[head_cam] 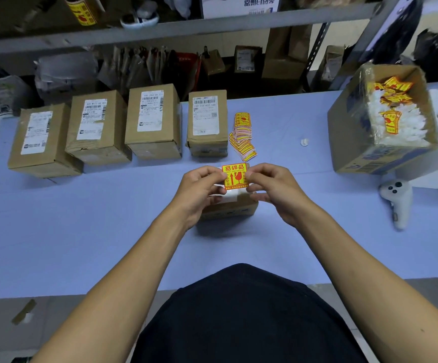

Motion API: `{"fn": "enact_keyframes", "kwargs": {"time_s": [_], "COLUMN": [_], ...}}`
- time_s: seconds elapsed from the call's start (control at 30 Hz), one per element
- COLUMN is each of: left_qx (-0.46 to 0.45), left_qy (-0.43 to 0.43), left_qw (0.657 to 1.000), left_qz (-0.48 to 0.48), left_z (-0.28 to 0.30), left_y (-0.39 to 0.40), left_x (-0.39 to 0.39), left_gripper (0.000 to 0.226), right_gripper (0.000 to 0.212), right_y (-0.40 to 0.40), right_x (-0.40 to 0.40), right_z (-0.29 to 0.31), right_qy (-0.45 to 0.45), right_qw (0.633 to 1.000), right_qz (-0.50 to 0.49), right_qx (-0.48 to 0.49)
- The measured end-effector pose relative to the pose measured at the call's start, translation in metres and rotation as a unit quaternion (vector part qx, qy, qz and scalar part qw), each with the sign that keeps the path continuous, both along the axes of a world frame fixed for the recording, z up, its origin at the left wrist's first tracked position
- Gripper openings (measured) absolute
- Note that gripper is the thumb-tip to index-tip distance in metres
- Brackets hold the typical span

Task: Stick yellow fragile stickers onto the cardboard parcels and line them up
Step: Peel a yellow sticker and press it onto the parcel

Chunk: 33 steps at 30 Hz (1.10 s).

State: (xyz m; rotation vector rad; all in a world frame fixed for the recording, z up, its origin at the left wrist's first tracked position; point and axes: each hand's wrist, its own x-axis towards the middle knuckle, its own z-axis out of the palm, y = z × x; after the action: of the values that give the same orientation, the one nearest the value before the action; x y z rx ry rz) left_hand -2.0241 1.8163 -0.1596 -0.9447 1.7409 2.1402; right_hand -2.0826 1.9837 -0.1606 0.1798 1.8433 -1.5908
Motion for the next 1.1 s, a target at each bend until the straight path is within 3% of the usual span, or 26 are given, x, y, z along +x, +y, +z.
{"fn": "enact_keyframes", "kwargs": {"time_s": [0.17,0.37,0.63,1.1], "left_qx": [-0.022,-0.168,-0.375,-0.440], "left_qy": [-0.027,-0.066,-0.056,-0.061], "left_qw": [0.999,0.982,0.908,0.868], "left_qz": [-0.012,-0.060,-0.177,-0.220], "left_z": [-0.010,-0.027,-0.040,-0.048], "left_y": [0.005,0.017,0.025,0.030], "left_x": [-0.001,-0.009,-0.020,-0.020], "left_gripper": [0.009,0.014,0.016,0.011], "right_gripper": [0.008,0.008,0.015,0.015], "right_y": [0.004,0.009,0.017,0.018], "right_x": [-0.001,-0.003,-0.011,-0.009], "right_z": [-0.007,-0.023,-0.036,-0.052], "right_qy": [-0.012,-0.013,-0.021,0.063], "right_qw": [1.000,0.995,0.987,0.967], "right_qz": [0.010,0.038,0.061,0.099], "right_qx": [0.018,0.091,0.148,0.226]}}
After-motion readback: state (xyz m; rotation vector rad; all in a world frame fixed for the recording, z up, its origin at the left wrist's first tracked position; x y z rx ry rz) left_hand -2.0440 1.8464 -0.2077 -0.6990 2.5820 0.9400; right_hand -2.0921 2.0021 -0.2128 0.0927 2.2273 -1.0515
